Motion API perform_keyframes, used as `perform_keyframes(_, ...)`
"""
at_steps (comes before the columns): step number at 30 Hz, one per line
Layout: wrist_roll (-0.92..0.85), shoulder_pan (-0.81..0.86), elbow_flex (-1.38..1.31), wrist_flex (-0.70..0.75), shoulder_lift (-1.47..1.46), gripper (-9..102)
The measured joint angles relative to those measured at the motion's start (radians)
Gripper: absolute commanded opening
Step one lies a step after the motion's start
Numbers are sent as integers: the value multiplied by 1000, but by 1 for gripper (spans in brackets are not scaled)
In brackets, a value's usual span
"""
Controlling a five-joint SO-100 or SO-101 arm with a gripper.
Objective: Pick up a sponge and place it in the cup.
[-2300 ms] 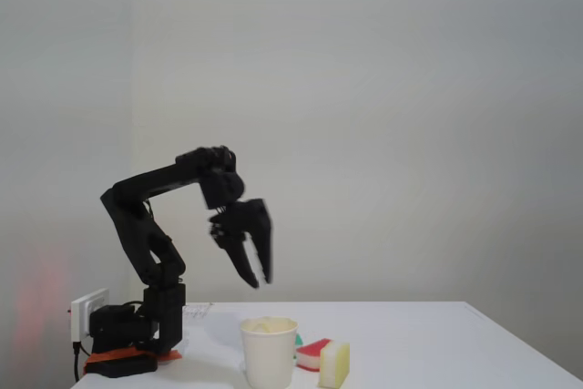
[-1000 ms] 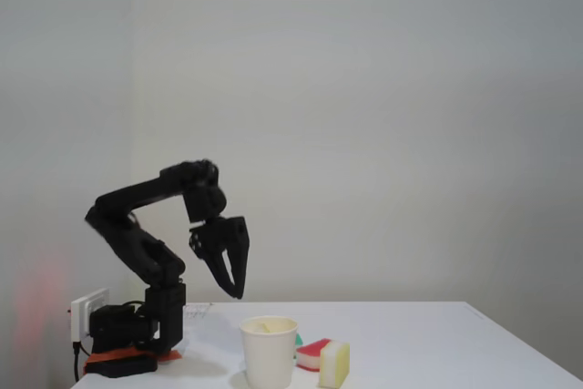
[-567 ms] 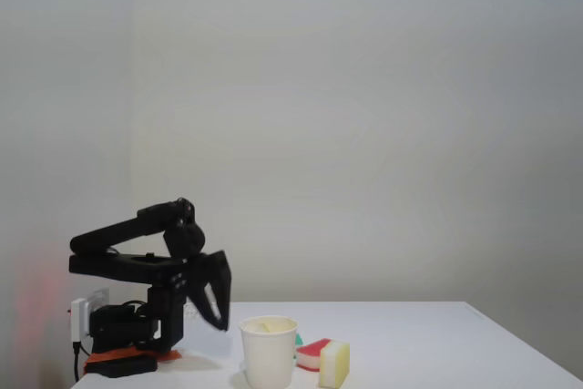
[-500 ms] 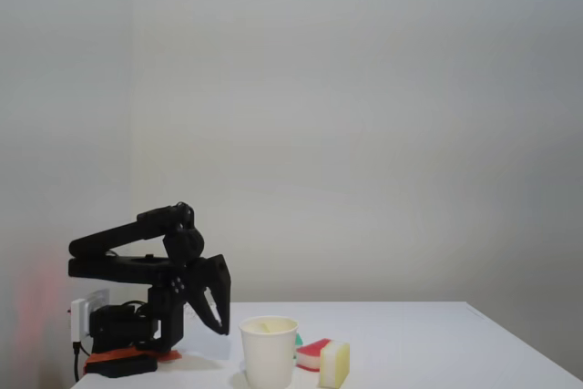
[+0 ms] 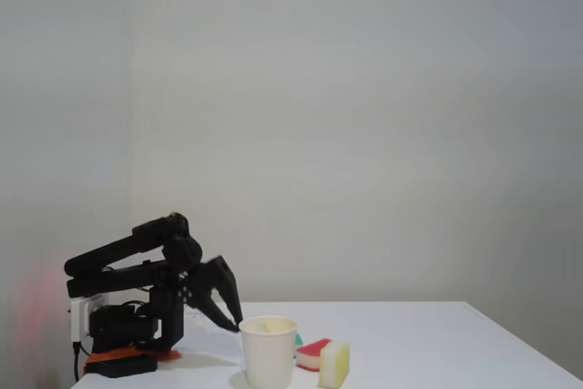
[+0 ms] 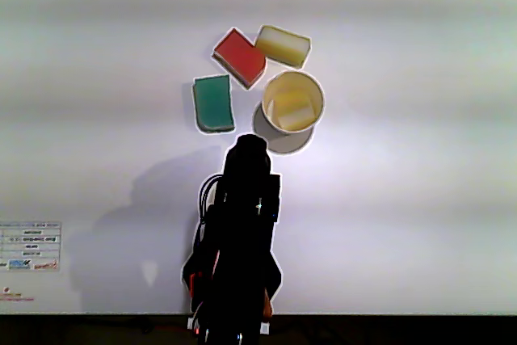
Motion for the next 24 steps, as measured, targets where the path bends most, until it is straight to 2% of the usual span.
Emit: perform_keyframes(24, -2, -34, 3, -5, 0, 0)
